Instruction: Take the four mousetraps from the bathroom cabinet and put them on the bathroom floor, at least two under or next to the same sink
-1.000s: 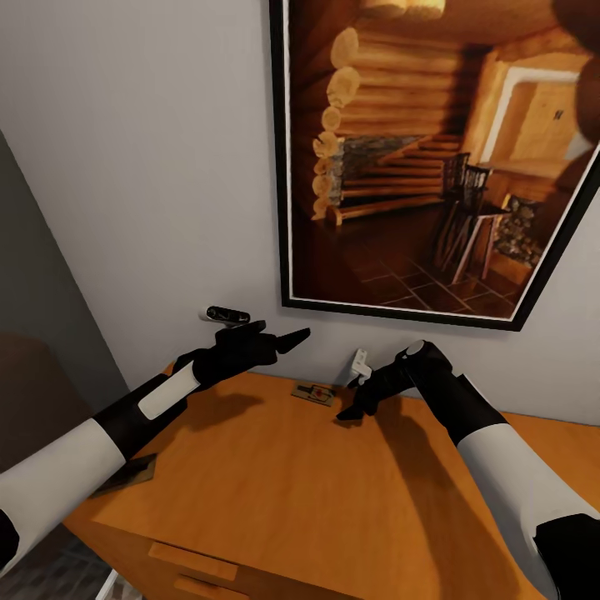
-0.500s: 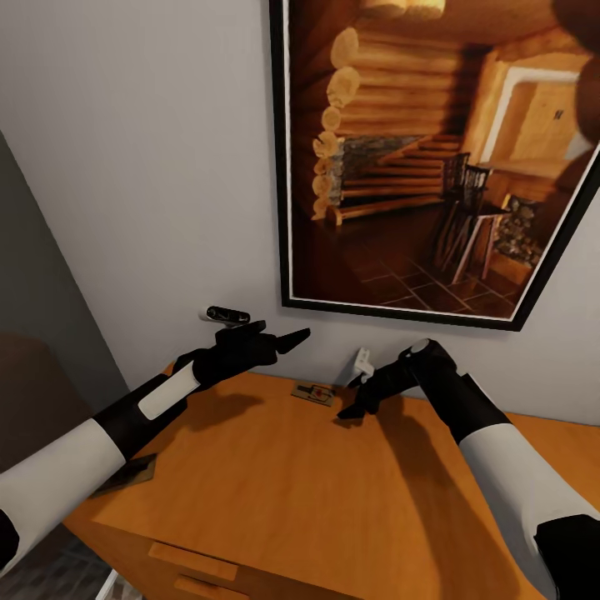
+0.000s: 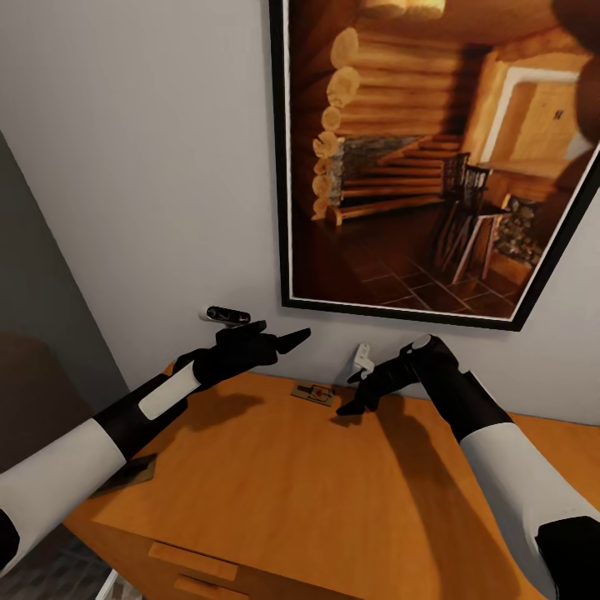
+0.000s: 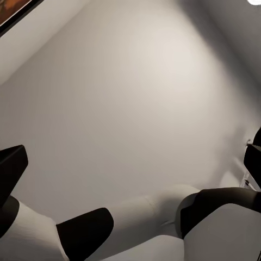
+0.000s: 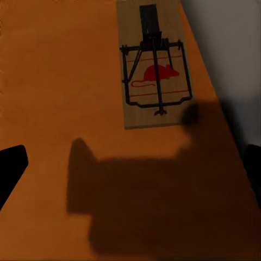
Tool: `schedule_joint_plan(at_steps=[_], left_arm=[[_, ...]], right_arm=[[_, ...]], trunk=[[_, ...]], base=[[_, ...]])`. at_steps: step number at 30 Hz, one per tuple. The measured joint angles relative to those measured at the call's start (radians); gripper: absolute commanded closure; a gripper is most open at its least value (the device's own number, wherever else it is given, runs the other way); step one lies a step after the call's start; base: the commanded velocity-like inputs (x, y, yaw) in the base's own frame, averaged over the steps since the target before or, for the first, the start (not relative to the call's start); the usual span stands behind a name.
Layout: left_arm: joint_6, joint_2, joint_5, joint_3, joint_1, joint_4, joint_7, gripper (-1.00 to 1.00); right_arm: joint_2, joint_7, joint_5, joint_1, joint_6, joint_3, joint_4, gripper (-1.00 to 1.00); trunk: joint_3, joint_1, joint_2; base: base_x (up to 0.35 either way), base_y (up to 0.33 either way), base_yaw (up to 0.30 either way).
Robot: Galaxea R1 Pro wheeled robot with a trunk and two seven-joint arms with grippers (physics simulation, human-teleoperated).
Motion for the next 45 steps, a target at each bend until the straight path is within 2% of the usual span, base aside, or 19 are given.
schedule_joint_plan(at_steps=[17,45], left_arm=[[0.0,0.0,0.0,0.0,0.0,0.0,0.001,-1.0],[0.0,-0.001,0.0,0.0,0.0,0.0,0.002,-1.0]], right_arm=[[0.003,0.0,-0.001,0.0,0.002,-0.001,-0.027,-1.0],[0.01,0.001,-0.006,0.0,-0.002,-0.001,-0.019,-1.0]], trunk=[[0.0,0.0,0.0],[0.0,0.0,0.0]], base=[[0.0,0.0,0.0],[0.0,0.0,0.0]])
